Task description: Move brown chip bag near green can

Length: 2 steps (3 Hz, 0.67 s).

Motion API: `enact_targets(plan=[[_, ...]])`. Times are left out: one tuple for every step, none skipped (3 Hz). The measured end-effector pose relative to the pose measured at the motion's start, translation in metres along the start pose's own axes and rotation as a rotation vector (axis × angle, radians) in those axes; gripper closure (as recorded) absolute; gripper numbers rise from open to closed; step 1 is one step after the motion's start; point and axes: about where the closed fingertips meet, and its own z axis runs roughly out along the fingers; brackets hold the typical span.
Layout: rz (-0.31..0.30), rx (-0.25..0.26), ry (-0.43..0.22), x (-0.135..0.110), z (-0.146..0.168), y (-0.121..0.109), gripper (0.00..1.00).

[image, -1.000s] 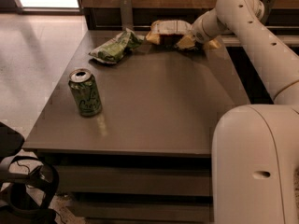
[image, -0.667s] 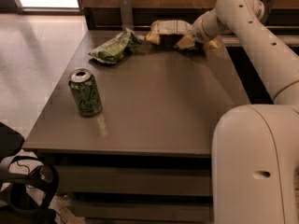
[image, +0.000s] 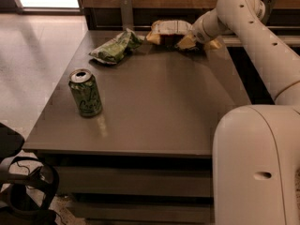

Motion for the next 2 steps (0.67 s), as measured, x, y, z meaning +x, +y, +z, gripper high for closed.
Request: enact_targets(plan=[[0.0,0.0,0.0,0.0,0.0,0.0,1.0],[-0.061,0.065,-0.031,-0.034,-0.034,-0.014,1.0]])
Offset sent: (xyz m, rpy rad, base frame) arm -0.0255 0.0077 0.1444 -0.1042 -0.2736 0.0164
